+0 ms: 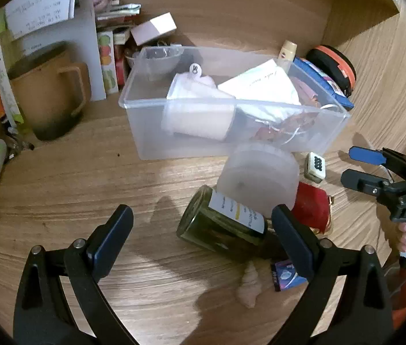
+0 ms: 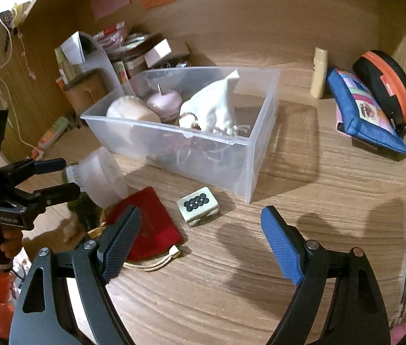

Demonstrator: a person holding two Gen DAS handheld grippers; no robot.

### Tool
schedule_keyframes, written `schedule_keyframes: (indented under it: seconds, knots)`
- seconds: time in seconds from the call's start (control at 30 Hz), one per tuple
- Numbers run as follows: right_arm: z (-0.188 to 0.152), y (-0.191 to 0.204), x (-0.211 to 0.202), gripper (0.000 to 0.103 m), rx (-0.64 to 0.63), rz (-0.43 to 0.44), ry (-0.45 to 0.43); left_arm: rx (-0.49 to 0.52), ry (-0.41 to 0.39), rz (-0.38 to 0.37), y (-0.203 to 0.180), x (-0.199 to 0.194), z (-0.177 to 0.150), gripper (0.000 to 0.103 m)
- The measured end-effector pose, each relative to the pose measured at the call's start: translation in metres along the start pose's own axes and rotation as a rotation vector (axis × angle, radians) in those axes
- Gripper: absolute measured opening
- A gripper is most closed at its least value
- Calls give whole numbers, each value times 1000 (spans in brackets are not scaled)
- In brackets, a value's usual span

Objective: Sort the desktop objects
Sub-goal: 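Grasp the green glass jar with the left gripper while the right gripper grasps the white tile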

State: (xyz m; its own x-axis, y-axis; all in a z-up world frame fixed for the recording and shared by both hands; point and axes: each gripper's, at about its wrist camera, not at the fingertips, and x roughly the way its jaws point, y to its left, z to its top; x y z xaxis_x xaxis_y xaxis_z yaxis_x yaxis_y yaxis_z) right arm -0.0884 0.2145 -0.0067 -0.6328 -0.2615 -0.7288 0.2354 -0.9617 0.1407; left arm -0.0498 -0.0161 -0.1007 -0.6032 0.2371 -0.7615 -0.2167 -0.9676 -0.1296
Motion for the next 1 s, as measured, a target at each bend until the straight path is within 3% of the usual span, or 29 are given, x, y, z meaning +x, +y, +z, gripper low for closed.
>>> schedule_keyframes:
  seconds: [0.17,0.3,0.57,0.9,1.0]
  knots:
    - [1,2,17,80,-25,-11,40,-8,18,2,1,8,-3,98]
    - [2,4,28,67,-36,-12,73,-6,22,-1,1,12,-3,98]
    - [3,9,40,57,-66,-52,100,-3,4,46,0,14,0,98]
    - [4,13,45,52,-106,-64,95,8,-10,69,-2,13,-2,98]
    - [5,13,45,46,-111,-56,88,6,-8,62,-1,14,-2,88]
